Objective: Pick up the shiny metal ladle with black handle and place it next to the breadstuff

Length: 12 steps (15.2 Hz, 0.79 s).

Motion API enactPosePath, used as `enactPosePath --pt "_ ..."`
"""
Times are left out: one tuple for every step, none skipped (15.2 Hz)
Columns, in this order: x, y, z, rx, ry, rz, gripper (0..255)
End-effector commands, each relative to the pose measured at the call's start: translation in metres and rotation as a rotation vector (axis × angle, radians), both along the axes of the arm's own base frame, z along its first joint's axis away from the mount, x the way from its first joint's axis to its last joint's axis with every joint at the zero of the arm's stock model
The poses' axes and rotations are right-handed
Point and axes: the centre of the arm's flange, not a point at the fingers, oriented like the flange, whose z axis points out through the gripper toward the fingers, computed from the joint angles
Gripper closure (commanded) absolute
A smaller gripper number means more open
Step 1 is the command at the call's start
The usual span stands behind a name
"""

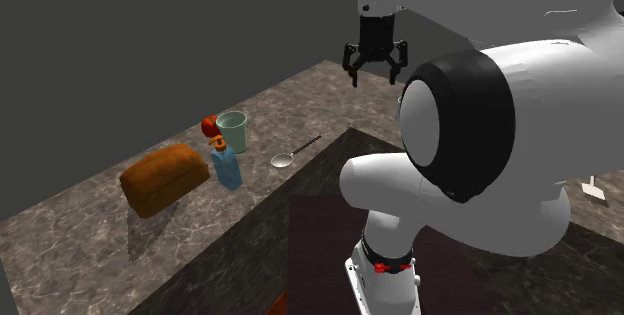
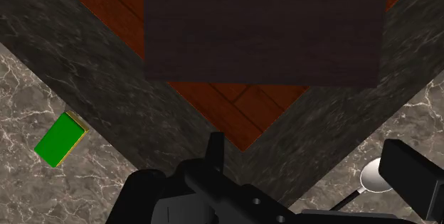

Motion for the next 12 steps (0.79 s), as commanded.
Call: enactPosePath --pt "0.000 0.000 0.000 0.000 0.000 0.000 0" --pt "0.002 0.006 -0.011 0.001 -0.007 -0.018 0" --pt "0.004 0.012 -0.022 0.002 -0.015 -0.037 0" --pt "0.007 0.018 -0.032 0.004 -0.022 -0.055 0" --pt "0.010 0.024 -0.043 0.005 -0.030 -0.073 0" --pt "0.012 0.030 -0.054 0.006 -0.037 -0.092 0" --pt "0.016 0.036 -0.064 0.007 -0.045 -0.110 0" --pt "0.019 0.042 -0.075 0.009 -0.052 -0.128 0" --pt "0.022 0.048 -0.086 0.010 -0.059 -0.146 0" --pt "0.026 0.053 -0.096 0.011 -0.067 -0.165 0" --pt "0.030 0.059 -0.107 0.012 -0.074 -0.183 0" --pt "0.034 0.065 -0.117 0.014 -0.082 -0.201 0"
